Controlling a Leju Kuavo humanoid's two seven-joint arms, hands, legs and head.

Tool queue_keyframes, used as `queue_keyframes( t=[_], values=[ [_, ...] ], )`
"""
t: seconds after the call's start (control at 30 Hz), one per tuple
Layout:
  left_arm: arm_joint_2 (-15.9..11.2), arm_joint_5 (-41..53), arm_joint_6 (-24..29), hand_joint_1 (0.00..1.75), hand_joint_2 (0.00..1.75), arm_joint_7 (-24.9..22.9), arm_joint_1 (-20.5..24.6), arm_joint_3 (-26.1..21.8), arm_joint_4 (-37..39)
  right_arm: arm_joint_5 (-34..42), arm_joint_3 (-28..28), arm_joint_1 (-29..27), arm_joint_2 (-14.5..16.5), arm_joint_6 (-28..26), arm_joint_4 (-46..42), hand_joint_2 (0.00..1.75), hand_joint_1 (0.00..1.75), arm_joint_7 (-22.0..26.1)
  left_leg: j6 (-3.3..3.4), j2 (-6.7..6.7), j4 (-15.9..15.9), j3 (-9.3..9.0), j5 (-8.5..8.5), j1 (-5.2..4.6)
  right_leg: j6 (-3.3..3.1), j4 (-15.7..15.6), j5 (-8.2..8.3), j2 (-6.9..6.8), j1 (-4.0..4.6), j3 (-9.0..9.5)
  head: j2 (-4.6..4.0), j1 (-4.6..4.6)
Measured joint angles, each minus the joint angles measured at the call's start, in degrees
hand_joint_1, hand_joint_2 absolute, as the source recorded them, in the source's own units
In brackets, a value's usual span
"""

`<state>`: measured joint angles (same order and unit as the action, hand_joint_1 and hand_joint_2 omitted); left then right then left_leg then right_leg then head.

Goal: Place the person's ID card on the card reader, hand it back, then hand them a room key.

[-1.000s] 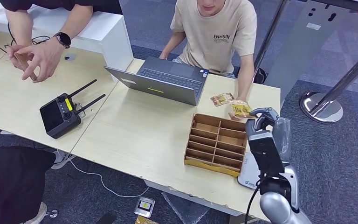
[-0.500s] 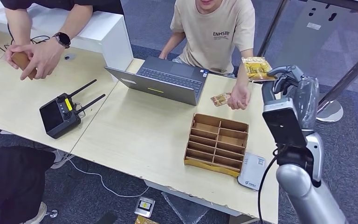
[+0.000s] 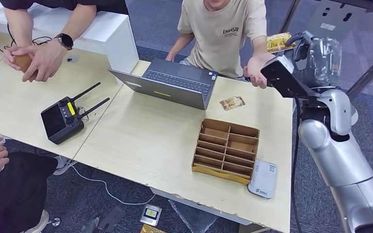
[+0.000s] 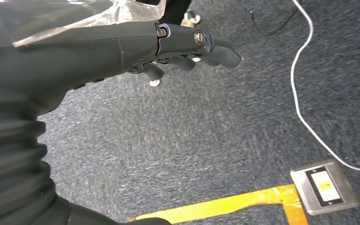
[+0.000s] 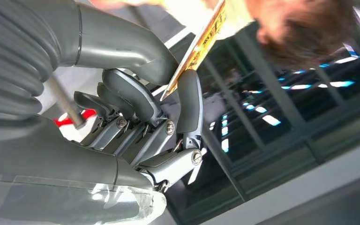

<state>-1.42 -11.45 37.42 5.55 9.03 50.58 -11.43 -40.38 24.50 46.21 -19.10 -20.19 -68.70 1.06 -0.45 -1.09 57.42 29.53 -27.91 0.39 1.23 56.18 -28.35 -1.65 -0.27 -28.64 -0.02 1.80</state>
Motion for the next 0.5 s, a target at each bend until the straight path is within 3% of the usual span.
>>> queue_keyframes(
  t=[0.17, 0.27, 0.3, 0.4, 0.5],
  values=[
    [0.15, -0.35, 0.13, 0.0, 1.75, 1.43, 0.39, 0.0, 0.0, -2.76, 1.91, 1.49, -0.6, 0.72, 6.29, 1.75, 1.75, -0.67, 0.01, 0.0, 0.0, 0.02, -0.01, 0.0, 0.0, 0.0, -0.01, 0.0, 0.0, -0.05, 0.0, 0.01],
    [0.25, -0.03, 0.16, 0.0, 0.44, 2.05, 0.47, 0.0, 0.0, -2.9, 2.79, 1.65, -0.97, 0.63, 8.76, 1.75, 1.75, -0.72, 0.01, 0.01, 0.0, 0.04, -0.01, 0.0, 0.0, 0.0, -0.01, 0.01, 0.0, -0.08, 0.0, 0.0],
    [0.29, 0.07, 0.17, 0.0, 0.44, 2.22, 0.47, 0.0, 0.0, -2.9, 3.02, 1.65, -1.06, 0.61, 9.36, 1.75, 1.75, -0.7, 0.01, 0.01, 0.0, 0.04, -0.01, 0.0, 0.0, 0.0, -0.01, 0.01, 0.0, -0.08, 0.0, 0.0],
    [0.42, 0.15, 0.31, 0.0, 1.75, 2.29, 0.52, 0.03, 0.0, -3.05, 3.78, 1.68, -1.25, 0.61, 11.32, 1.75, 1.75, -0.58, 0.01, 0.02, 0.0, 0.04, -0.01, 0.0, 0.0, 0.0, -0.01, 0.01, 0.0, -0.09, 0.0, 0.0],
    [0.5, 0.27, 0.57, 0.0, 1.75, 2.28, 0.55, 0.06, 0.0, -3.61, 4.58, 1.55, -1.44, 0.6, 12.93, 1.75, 1.75, -0.54, 0.01, 0.02, 0.0, 0.05, -0.01, 0.0, 0.0, 0.0, -0.01, 0.01, 0.0, -0.1, 0.0, 0.0]
  ],
)
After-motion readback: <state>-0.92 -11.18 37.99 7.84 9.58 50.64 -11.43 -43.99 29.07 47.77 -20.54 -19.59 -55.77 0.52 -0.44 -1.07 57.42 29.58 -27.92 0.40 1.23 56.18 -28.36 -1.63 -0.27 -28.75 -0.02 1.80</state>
